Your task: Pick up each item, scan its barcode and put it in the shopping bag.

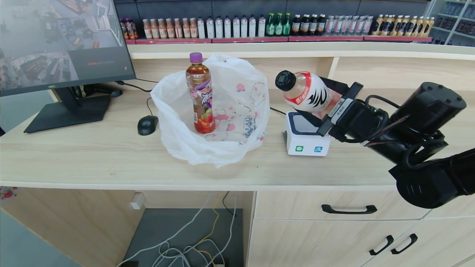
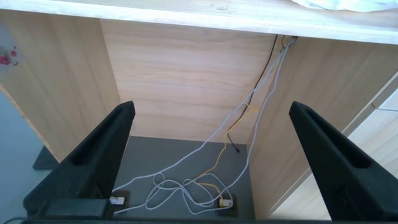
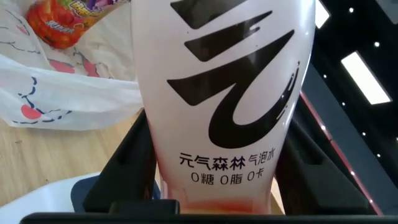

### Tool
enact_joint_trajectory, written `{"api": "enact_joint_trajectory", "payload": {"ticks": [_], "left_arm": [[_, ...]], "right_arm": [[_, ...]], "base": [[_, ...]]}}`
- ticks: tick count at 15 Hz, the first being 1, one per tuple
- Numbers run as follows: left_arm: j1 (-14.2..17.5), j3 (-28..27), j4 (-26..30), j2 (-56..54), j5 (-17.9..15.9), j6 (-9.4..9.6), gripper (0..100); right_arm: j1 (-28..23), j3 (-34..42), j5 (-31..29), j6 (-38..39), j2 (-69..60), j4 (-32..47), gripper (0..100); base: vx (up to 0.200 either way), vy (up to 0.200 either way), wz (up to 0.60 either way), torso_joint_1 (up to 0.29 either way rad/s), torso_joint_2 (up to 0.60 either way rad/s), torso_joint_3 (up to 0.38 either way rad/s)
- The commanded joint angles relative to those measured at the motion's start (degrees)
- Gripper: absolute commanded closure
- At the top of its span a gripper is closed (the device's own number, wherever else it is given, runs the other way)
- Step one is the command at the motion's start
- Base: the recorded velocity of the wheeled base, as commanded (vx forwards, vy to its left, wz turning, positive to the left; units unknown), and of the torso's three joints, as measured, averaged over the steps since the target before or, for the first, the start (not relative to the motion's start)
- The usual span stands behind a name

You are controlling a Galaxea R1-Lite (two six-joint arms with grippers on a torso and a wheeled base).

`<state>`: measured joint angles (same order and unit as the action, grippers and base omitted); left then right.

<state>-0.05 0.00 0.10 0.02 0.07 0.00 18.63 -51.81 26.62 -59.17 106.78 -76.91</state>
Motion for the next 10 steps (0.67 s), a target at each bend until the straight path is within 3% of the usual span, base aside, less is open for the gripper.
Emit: {"api": "enact_joint_trajectory", "payload": {"ticks": [1,10], "left_arm": [[0.0,0.0,0.0,0.0,0.0,0.00,0],[0.0,0.0,0.0,0.0,0.0,0.00,0]], "right_arm": [[0.0,-0.2,0.6,-0.4,1.7,0.0,100],[-0.8,-1.7,2.4,-2.6,4.1,0.0,100]], "base": [[0.000,0.000,0.00,0.000,0.00,0.000],[0.000,0.000,0.00,0.000,0.00,0.000]]}}
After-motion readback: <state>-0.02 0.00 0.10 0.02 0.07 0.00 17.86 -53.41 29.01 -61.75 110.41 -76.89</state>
